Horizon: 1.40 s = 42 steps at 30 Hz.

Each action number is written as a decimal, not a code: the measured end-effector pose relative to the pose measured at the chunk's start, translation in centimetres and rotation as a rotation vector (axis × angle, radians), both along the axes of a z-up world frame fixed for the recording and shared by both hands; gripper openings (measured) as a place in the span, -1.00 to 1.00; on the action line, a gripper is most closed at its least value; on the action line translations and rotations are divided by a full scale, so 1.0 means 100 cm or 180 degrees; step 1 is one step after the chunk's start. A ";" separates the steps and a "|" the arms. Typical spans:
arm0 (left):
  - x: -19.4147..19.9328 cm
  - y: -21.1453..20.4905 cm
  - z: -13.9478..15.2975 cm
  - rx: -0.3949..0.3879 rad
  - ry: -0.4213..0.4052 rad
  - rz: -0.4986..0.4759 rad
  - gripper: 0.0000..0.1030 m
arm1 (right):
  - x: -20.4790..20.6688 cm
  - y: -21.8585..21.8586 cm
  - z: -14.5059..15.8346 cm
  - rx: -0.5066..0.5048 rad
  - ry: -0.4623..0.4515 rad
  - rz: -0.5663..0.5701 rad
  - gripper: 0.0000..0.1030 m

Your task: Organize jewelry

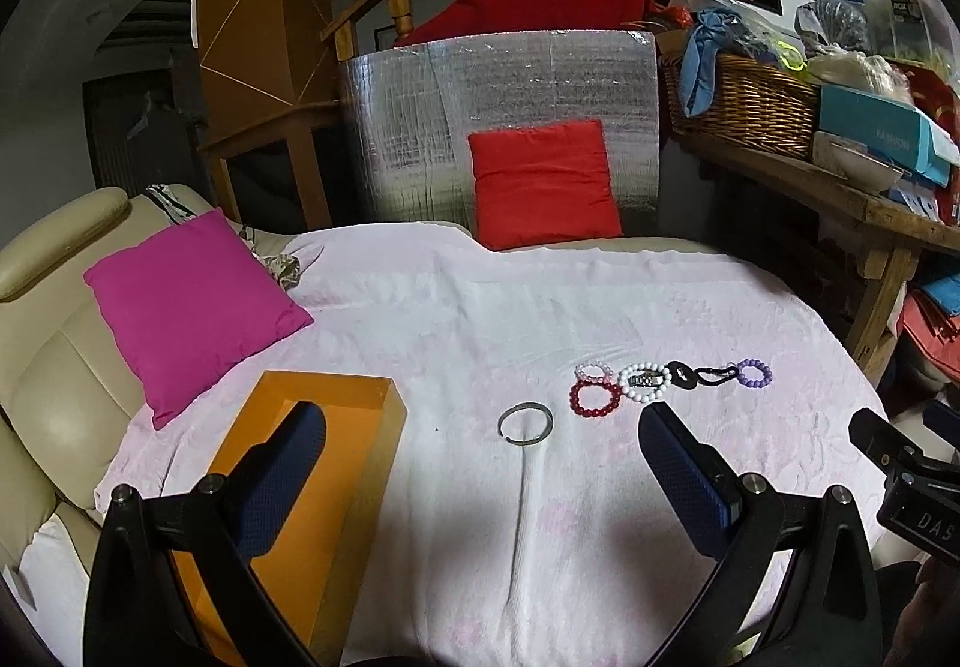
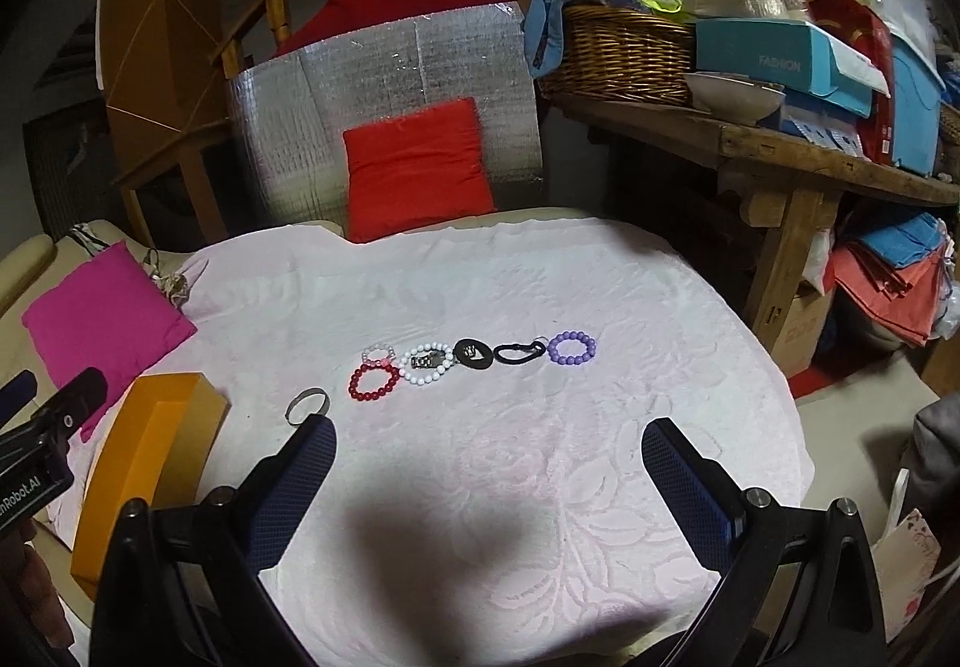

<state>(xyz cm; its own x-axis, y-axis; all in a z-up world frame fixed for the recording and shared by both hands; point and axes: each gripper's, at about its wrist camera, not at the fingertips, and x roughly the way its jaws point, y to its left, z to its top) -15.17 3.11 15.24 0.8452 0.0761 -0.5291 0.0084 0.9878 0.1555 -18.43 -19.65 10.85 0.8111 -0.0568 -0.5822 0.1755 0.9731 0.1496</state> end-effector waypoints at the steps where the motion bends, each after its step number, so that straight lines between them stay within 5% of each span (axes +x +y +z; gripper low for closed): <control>1: 0.001 0.000 0.000 0.0010 0.0005 0.0003 1.00 | 0.000 0.001 -0.002 -0.0011 0.0007 0.0007 1.00; 42: 0.014 0.019 -0.022 0.0000 -0.0027 0.0192 1.00 | 0.026 0.022 -0.001 -0.0077 -0.0083 0.0223 1.00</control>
